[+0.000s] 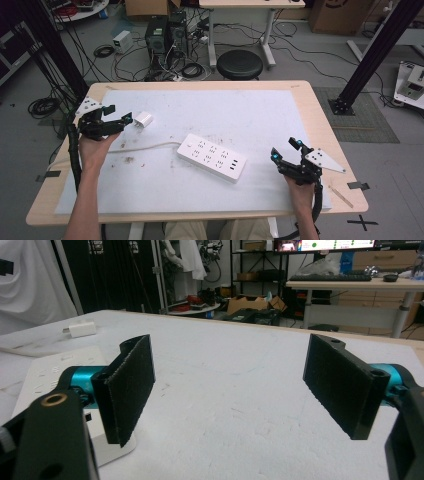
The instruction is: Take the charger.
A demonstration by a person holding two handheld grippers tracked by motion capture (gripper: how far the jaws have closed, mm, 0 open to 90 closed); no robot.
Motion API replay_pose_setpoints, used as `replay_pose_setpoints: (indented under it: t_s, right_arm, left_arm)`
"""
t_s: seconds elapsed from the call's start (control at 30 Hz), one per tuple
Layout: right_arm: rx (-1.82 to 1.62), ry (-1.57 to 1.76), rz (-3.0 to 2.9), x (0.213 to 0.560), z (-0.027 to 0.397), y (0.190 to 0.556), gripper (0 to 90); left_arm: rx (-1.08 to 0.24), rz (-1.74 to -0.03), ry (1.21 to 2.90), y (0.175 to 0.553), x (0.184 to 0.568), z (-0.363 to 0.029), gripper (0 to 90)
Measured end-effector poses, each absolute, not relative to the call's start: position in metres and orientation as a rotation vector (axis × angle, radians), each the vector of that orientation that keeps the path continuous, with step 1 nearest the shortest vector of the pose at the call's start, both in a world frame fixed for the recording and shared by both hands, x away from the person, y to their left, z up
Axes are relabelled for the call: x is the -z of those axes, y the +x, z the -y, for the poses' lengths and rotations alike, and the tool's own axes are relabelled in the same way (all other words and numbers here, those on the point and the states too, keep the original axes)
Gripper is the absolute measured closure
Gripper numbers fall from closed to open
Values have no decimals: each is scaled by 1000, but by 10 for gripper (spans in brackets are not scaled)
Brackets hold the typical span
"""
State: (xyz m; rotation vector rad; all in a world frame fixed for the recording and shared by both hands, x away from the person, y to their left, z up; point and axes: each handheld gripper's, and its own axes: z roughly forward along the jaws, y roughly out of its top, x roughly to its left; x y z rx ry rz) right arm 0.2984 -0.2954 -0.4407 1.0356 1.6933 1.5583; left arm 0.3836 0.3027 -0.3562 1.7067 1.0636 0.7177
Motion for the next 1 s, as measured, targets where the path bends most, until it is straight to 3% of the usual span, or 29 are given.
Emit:
replay_pose_setpoints:
  t_s: [0.23, 0.47, 1.0]
  right_arm:
    - [-1555, 1032, -1695, 441, 295, 299, 210]
    - [-1545, 1047, -1699, 441, 294, 298, 210]
    - [-1523, 1047, -1703, 440, 292, 299, 210]
  left_arm:
    - [-615, -1143, 1793, 417, 357, -301, 268]
    - [-607, -1164, 1901, 439, 374, -289, 268]
    - [-510, -1235, 1962, 458, 399, -293, 268]
